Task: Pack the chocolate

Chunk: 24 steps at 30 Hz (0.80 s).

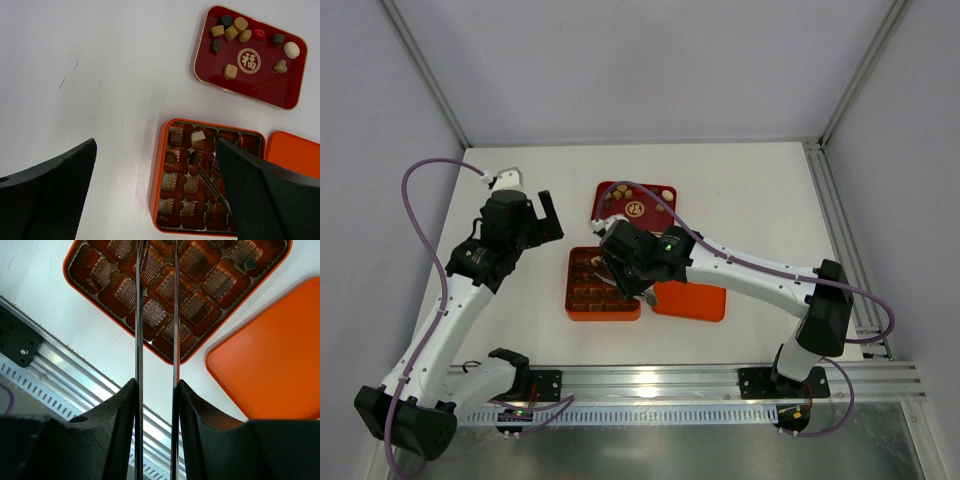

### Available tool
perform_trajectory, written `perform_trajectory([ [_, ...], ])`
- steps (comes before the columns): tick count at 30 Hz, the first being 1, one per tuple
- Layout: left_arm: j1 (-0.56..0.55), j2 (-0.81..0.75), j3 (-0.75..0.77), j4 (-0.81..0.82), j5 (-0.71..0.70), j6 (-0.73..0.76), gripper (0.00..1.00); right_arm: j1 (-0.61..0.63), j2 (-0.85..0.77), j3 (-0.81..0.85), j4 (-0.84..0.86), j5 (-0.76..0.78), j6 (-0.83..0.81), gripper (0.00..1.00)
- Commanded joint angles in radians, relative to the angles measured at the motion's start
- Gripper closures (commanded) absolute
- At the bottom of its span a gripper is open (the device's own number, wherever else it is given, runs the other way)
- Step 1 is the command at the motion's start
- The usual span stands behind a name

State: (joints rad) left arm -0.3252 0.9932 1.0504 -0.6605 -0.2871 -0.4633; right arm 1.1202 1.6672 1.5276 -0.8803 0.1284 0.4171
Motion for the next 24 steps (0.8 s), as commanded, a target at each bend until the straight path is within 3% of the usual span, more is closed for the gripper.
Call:
perform_trajectory([
  [1, 0.006, -0.002, -0.003, 0.045, 0.005, 0.002, 0.00, 0.009, -0.003, 0.036, 0.020, 0.017, -0.001, 0.60],
  [10, 0.008, -0.004, -0.001, 0.047, 0.006, 0.002, 0.00, -0.006, -0.009, 0.075, -0.009, 0.076, -0.020, 0.57],
  [24, 0.009, -0.002, -0.004, 0.047, 0.016, 0.000, 0.00, -0.319, 0.026, 0.172, -0.031, 0.073, -0.126, 0.57],
])
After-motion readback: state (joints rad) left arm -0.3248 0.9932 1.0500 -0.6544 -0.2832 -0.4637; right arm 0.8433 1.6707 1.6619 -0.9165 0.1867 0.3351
